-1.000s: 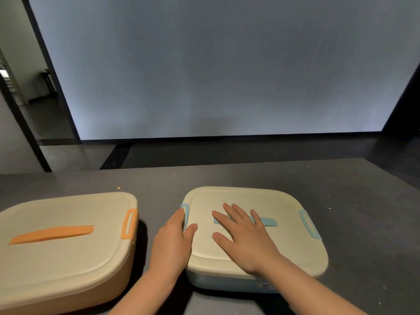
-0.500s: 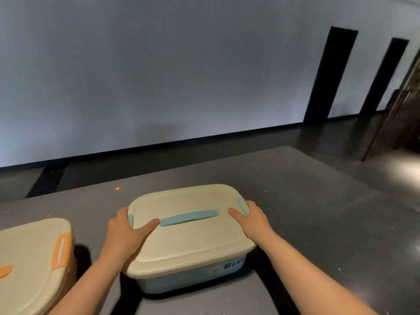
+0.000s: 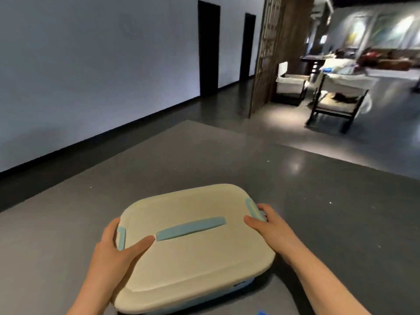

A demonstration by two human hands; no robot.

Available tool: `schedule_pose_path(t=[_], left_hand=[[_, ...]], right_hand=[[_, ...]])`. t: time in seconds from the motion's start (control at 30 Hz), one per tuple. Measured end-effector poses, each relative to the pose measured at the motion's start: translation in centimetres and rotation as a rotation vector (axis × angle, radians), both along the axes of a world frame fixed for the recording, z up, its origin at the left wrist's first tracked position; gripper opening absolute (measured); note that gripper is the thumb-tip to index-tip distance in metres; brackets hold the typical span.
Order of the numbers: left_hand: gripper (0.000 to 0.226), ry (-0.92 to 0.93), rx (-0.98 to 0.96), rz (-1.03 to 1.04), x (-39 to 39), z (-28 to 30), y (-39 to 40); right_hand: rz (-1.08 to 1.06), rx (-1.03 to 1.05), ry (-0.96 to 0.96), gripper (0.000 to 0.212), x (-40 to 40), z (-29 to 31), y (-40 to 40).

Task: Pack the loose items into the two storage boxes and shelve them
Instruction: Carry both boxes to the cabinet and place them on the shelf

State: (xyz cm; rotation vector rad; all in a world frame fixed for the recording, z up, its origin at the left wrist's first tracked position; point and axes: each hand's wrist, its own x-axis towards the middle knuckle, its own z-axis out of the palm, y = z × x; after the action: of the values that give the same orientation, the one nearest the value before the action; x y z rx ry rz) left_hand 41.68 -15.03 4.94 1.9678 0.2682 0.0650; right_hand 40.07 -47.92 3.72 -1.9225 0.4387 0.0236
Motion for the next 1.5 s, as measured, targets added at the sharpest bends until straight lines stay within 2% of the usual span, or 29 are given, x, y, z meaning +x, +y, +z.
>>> schedule_pose_path(t=[0.1, 0.2, 0.3, 0.43, 0.53, 0.67, 0.87, 0.97, 1.13, 1.23, 1.3, 1.4, 1.5], left_hand=[[0.075, -0.012, 0.01, -0.186, 1.2, 0.1, -5.8], [0.073, 0.007, -0.058, -0.381, 0.6, 0.4, -13.6], [0.069, 0.017, -0.067, -0.573, -2.0, 1.0, -21.7], [0.079, 0.039, -0.072, -0.851, -8.2, 2.0, -32.9], [0.083, 0.09, -0.145, -1.086, -15.4, 2.9, -42.3], [0.085, 0.06, -0.187, -1.301, -27.0, 3.5, -53.2], [0.093, 0.015, -0.122, -1.655, -44.2, 2.8, -65.9], [0.097, -0.049, -0.058, -1.791, -50.8, 3.1, -70.7], [0.104, -0.072, -0.059, -1.972, -60.2, 2.3, -77.6], [0.118, -0.058, -0.073, -2.102, -65.1, 1.9, -82.4], [0.127, -0.057, -0.099, -2.176, -68.7, 1.8, -85.0], [0.124, -0.089, -0.133, -2.263, -74.3, 1.9, -89.0], [0.12, -0.123, -0.098, -2.346, -79.4, 2.0, -91.7]], right_hand=[[-0.218, -0.019, -0.005, 0.04, -4.9, 0.4, -4.7], [-0.418, -0.094, 0.011, 0.058, -11.9, 0.9, -9.9], [-0.611, -0.132, 0.041, 0.076, -20.0, 1.6, -14.4], [-0.876, -0.153, 0.046, 0.079, -32.2, 2.4, -19.5], [-1.099, -0.16, 0.024, 0.076, -43.0, 2.7, -22.8], [-1.361, -0.245, 0.081, 0.073, -56.6, 3.8, -26.1], [-1.631, -0.405, 0.261, 0.065, -74.3, 5.7, -27.9], [-1.708, -0.408, 0.424, 0.061, -80.0, 6.4, -28.4], [-1.837, -0.341, 0.487, 0.053, -87.2, 6.1, -30.6], [-1.952, -0.305, 0.515, 0.058, -90.8, 5.2, -32.1], [-2.03, -0.274, 0.528, 0.069, -93.0, 4.9, -32.9], [-2.121, -0.226, 0.552, 0.082, -96.9, 5.0, -34.1], [-2.208, -0.185, 0.511, 0.079, -100.6, 5.1, -34.9]])
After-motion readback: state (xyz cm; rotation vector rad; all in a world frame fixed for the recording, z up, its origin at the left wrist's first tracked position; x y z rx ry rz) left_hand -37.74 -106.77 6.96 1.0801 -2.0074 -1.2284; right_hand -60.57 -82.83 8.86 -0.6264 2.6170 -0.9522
